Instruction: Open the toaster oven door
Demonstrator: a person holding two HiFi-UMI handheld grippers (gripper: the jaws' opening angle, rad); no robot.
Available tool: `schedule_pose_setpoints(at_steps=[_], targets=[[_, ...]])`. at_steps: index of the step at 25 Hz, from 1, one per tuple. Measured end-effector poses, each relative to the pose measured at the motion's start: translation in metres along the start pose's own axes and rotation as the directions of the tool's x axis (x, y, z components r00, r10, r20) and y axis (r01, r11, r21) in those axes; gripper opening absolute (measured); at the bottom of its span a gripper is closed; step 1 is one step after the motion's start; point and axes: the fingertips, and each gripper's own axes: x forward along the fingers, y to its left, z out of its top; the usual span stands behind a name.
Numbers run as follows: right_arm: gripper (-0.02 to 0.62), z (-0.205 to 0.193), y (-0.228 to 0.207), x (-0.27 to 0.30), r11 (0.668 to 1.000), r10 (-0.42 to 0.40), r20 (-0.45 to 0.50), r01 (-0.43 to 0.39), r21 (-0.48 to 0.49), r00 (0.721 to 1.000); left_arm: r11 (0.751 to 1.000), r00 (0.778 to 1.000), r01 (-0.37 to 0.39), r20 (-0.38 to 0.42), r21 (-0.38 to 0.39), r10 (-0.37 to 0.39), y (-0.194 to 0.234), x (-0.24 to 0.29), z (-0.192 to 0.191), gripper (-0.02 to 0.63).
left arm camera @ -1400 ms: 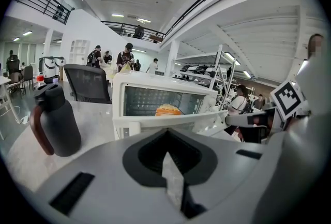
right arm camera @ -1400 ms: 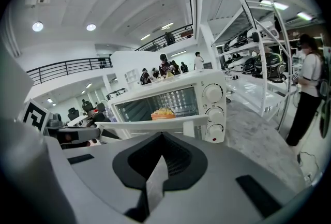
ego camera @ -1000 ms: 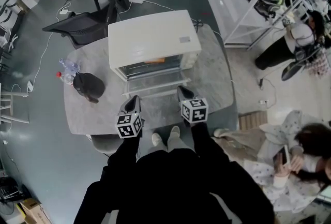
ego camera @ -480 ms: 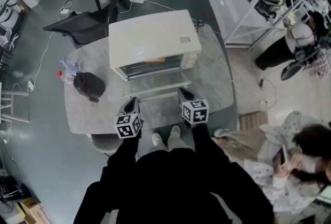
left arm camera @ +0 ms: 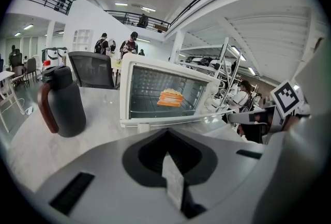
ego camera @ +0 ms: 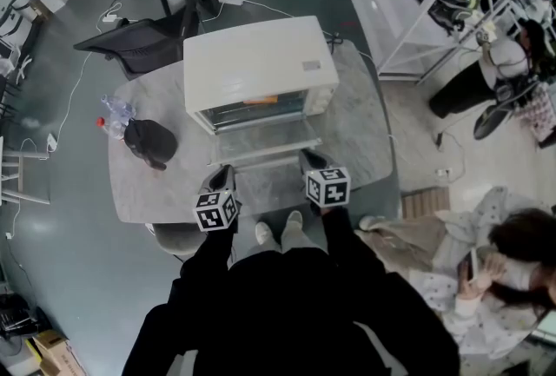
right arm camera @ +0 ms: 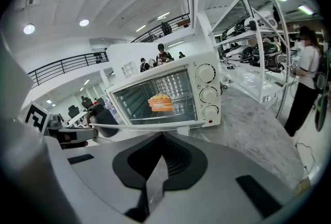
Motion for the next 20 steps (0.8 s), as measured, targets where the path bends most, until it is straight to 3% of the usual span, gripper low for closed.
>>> schedule_pose_setpoints(at_steps=[20], targets=[[0.002, -0.022, -0.006, 0.002, 1.0, -0.013, -0.063, 0.014, 0.013, 0.998, 0.999, 0.999, 0.009, -0.051, -0.033, -0.011, 0.002, 0.001, -0.021, 0.003]])
